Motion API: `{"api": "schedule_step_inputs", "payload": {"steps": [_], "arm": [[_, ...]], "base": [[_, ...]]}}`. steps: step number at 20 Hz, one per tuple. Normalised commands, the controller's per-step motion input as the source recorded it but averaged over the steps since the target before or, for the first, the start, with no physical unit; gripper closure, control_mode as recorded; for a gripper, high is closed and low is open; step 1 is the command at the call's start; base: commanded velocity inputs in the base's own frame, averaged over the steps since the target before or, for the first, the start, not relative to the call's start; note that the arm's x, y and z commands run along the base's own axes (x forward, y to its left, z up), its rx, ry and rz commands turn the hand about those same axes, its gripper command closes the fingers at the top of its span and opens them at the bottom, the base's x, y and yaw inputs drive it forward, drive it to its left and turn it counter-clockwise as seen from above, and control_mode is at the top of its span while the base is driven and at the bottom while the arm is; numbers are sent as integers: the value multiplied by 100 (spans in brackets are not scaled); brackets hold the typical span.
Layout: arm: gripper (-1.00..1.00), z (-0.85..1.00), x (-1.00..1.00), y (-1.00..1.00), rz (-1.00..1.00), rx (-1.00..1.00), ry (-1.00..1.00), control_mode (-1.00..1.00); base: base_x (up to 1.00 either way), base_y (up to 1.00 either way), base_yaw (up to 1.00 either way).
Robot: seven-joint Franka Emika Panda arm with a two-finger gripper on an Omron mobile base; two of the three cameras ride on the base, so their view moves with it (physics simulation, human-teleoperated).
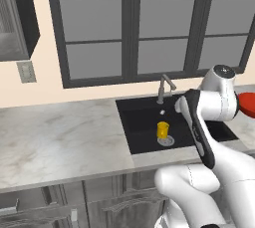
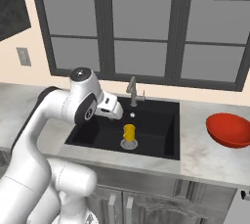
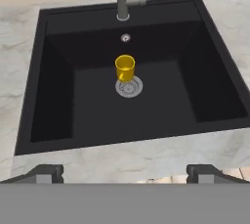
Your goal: Pick the mug and place it in the sink. Pick the bowl and place it in the open cabinet and then close the cabinet.
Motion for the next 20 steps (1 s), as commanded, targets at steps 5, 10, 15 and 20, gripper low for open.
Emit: {"api": "schedule_step_inputs", "payload": {"steps": [5, 10, 15, 20], "arm": [[-100, 37, -7, 2, 4, -5, 3, -100], [-100, 0, 0, 0, 0, 0, 0, 100], [-100, 0, 0, 0, 0, 0, 0, 100], [-100, 0, 0, 0, 0, 0, 0, 100]], "base": [[0, 0, 0], [14, -27, 2], [41, -97, 1], [26, -100, 1]]}}
